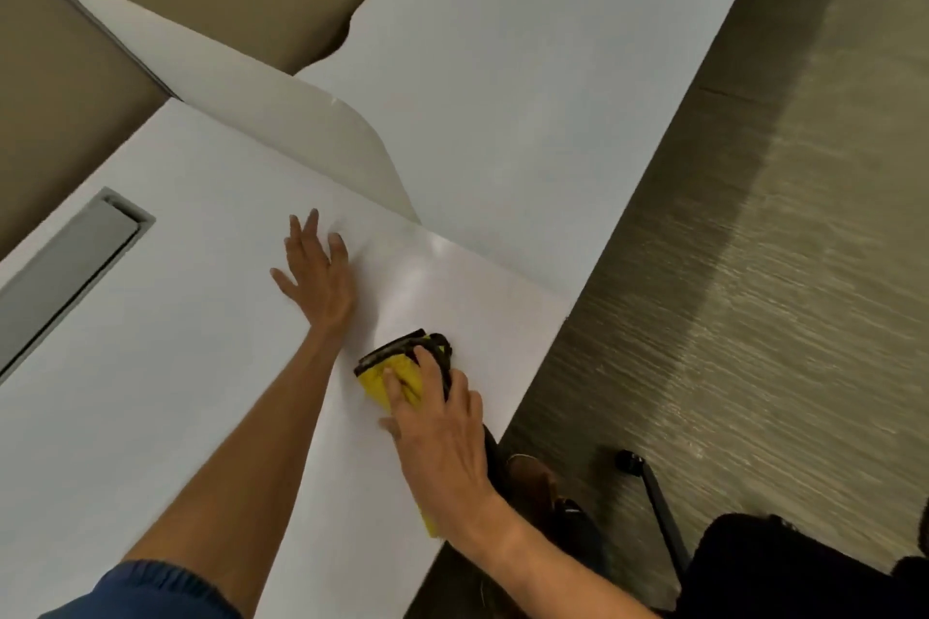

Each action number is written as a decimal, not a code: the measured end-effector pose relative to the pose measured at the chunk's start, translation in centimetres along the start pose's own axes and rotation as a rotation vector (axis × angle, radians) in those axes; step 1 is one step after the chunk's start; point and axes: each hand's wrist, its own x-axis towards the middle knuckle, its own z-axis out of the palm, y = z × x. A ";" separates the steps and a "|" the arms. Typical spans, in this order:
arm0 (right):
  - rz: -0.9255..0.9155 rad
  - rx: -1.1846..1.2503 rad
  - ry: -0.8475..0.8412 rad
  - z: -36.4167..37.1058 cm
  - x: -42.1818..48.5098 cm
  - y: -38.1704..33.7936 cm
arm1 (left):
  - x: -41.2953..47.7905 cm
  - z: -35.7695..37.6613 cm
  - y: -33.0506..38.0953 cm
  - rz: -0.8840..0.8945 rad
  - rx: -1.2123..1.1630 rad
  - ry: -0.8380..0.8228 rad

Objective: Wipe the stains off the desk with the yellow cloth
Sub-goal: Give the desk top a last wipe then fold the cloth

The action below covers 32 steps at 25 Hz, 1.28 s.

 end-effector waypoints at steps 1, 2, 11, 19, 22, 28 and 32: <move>-0.015 -0.042 -0.024 -0.2 0.0 0.2 | -0.4 -1.2 0.5 -0.007 -0.129 -0.011; -0.042 -0.086 -0.047 -0.6 0.1 0.4 | -1.2 -2.8 0.8 -0.027 -0.254 0.001; -0.291 -0.049 -0.374 -6.3 9.9 2.7 | -26.9 -8.5 -1.0 -0.733 -0.115 -0.227; -0.386 -0.253 -0.673 -5.8 12.9 1.8 | -29.9 -5.4 1.9 -0.762 -0.036 -0.395; -0.371 -0.224 -0.694 -5.6 13.3 1.9 | -29.8 -5.3 1.9 -0.847 -0.125 -0.358; -0.328 -0.127 -0.682 -6.8 14.1 2.9 | -29.6 -5.9 2.8 -0.825 -0.227 -0.192; -0.272 -0.019 -0.647 -8.1 15.2 2.1 | -28.0 -8.5 2.4 -0.769 -0.358 0.030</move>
